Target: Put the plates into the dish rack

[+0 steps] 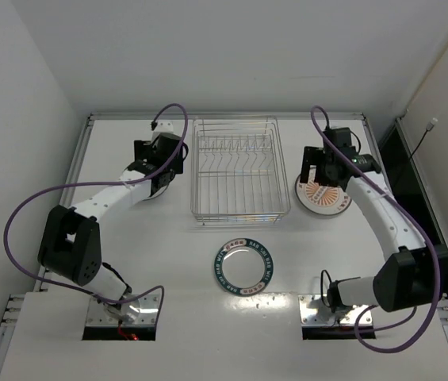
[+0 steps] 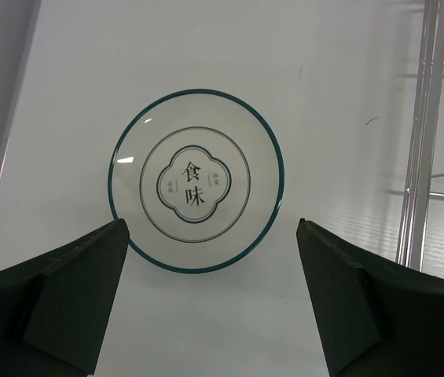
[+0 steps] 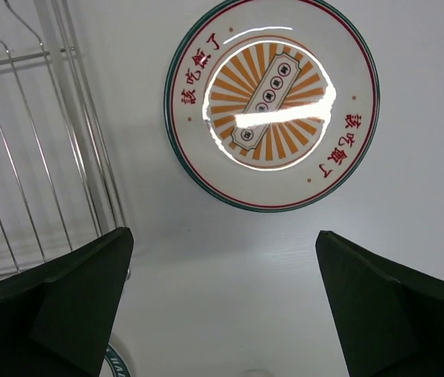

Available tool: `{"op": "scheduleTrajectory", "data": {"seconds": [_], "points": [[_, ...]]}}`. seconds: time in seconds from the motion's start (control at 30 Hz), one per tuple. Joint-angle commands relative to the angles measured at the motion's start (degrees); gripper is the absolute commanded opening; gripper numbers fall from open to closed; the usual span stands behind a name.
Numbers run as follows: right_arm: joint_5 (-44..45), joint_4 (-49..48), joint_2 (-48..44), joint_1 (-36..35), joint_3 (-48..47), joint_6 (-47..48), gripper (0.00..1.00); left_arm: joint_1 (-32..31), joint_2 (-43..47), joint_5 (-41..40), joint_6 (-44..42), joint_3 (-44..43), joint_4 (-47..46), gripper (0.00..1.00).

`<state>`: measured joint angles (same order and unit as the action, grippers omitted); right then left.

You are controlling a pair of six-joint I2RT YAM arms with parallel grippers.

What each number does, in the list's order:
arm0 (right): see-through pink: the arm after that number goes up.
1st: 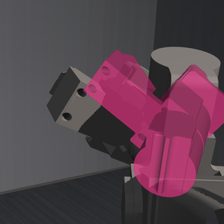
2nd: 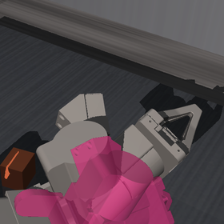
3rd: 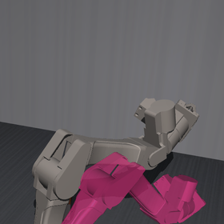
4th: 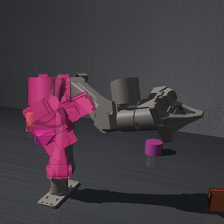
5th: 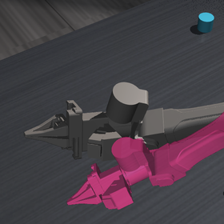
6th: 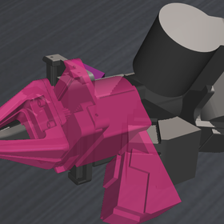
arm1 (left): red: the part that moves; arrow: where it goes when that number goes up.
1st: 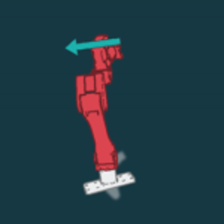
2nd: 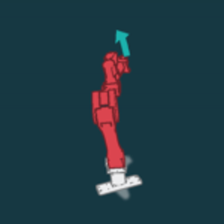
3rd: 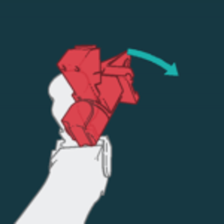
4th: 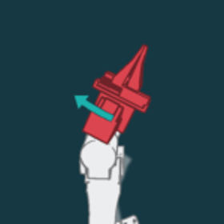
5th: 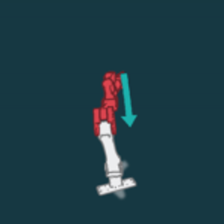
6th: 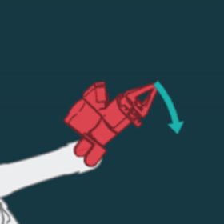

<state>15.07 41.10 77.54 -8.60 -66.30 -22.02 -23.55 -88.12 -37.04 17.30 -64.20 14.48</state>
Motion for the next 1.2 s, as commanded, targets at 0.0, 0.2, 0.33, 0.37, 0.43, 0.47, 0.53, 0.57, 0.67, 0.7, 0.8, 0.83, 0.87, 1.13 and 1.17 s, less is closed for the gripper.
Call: {"op": "scheduleTrajectory", "data": {"seconds": [0.0, 0.2, 0.33, 0.37, 0.43, 0.47, 0.53, 0.57, 0.67, 0.7, 0.8, 0.83, 0.87, 1.13, 1.17], "points": [[1.89, -0.5, -1.69, 2.35, 0.3, -3.63, 1.0, -0.18, 2.25, 0.3, 1.25, 0.48, -1.82, 0.86], [-15.31, -4.79, -0.55, 11.64, 4.5, -6.79, 1.0, -0.18, 3.92, 2.84, 1.77, 0.48, -1.82, 0.86], [-22.26, -9.28, -1.94, 22.2, 12.67, -9.79, 1.0, -0.18, 5.67, 3.64, 1.77, 1.01, -1.82, 0.86], [-26.11, -10.24, -2.73, 24.75, 16.34, -10.4, 1.0, -0.18, 5.67, 3.64, 1.77, 1.01, -1.82, 0.86], [-31.04, -13.93, -2.74, 32.74, 22.06, -10.93, 1.0, -0.18, 6.29, 3.64, 1.77, 1.54, -1.82, 0.86], [-34.98, -15.16, -3.26, 35.12, 24.01, -11.9, 1.0, -0.7, 6.29, 3.64, 1.77, 1.54, -1.82, 0.86], [-40.87, -19.81, -3.27, 41.45, 29.62, -13.56, 0.97, -0.71, 6.82, 3.64, 1.77, 1.54, -2.35, 0.86], [-42.82, -21.31, -2.31, 43.39, 31.22, -14.1, 0.91, -0.71, 6.82, 3.64, 1.77, 1.54, -2.35, 0.86], [-46.88, -27.82, 0.5, 47.71, 35.01, -16.21, 0.83, -0.71, 6.82, 4.16, 1.77, 1.54, -2.35, 0.86], [-46.89, -28.7, 1.9, 47.71, 35.01, -16.82, 0.83, -0.71, 7.34, 4.17, 1.77, 1.54, -2.35, 0.86], [-47.41, -32.65, 7.53, 47.71, 34.49, -19.54, 0.82, -0.71, 7.34, 4.17, 1.77, 1.54, -2.35, 0.86], [-47.41, -33.8, 8.67, 47.71, 34.49, -20.68, 0.8, -0.71, 7.34, 4.17, 1.77, 1.54, -2.35, 0.86], [-47.41, -36.85, 9.64, 47.71, 34.49, -23.3, 0.79, -0.71, 7.34, 4.17, 1.77, 1.54, -2.35, 0.86], [-49.26, -45.67, 21.41, 41.65, 28.61, -32.73, 0.44, -0.71, 6.73, 4.17, 1.77, 1.01, -2.35, 0.86], [-49.26, -45.67, 22.47, 40.52, 27.81, -32.73, 0.39, -0.71, 6.73, 4.17, 1.77, 1.01, -2.35, 0.86]]}}
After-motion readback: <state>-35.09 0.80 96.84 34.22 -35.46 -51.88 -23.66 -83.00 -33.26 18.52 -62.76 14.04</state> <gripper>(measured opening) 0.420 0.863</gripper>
